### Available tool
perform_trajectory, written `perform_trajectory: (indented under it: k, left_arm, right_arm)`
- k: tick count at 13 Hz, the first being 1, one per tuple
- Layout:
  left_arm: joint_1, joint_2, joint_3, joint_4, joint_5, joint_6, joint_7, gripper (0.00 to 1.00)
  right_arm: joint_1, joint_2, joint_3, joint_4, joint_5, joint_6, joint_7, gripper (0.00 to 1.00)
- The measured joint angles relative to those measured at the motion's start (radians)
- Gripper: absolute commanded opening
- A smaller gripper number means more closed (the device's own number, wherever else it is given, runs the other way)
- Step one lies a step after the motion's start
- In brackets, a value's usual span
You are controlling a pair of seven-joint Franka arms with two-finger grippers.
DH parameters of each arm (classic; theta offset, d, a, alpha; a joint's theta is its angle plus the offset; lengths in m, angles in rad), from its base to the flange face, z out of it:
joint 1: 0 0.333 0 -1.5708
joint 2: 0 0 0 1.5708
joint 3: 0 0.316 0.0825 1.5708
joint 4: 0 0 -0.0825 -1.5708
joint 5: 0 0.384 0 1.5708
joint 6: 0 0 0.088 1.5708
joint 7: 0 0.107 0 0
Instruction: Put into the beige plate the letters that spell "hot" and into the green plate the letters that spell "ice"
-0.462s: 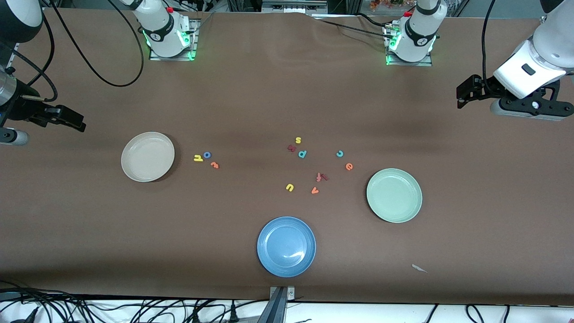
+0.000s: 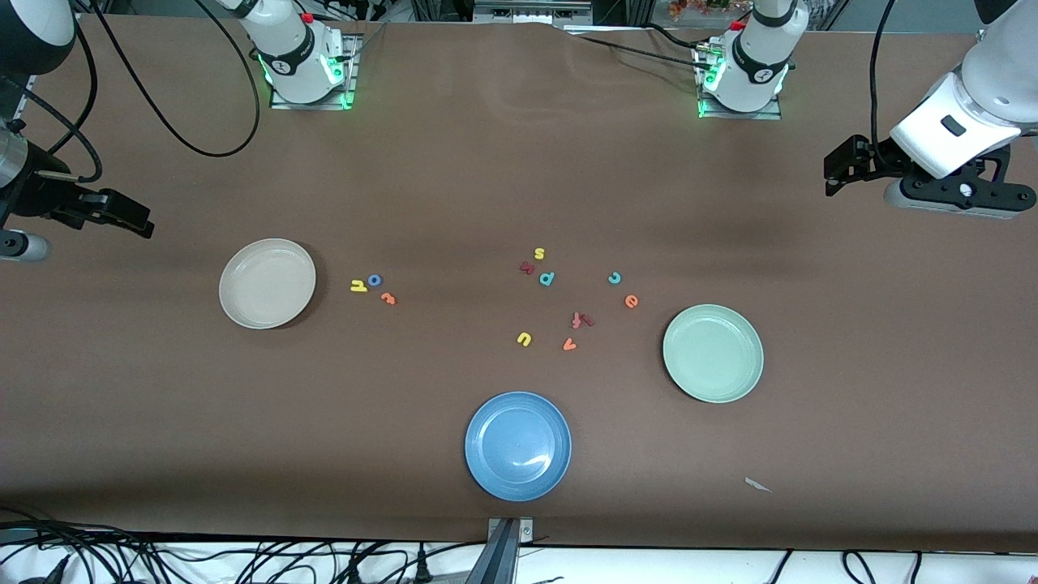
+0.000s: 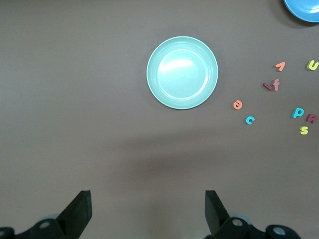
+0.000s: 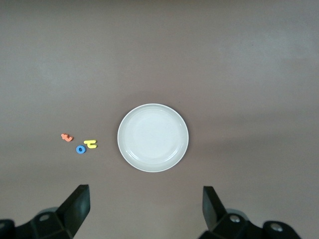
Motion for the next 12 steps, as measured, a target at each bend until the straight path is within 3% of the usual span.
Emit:
perform_trajectory:
  k: [4,8,12]
  left_arm:
    - [0.000,0.000,-0.003,0.000,0.000,0.000,0.000,1.00]
    - [-0.009,0.000,-0.049,0.012,0.000,0.000,-0.001,1.00]
    - [0.001,0.000,-0.039,0.015,0.000,0.000,-0.001,1.00]
  right_arm:
    - [0.000,0.000,0.000,0.000,0.000,-0.005,0.006,1.00]
    - [0.000,0.000,0.000,0.000,0.001,-0.011,0.008,1.00]
    - [0.000,0.000,0.001,0.000,0.001,-0.022,0.009,1.00]
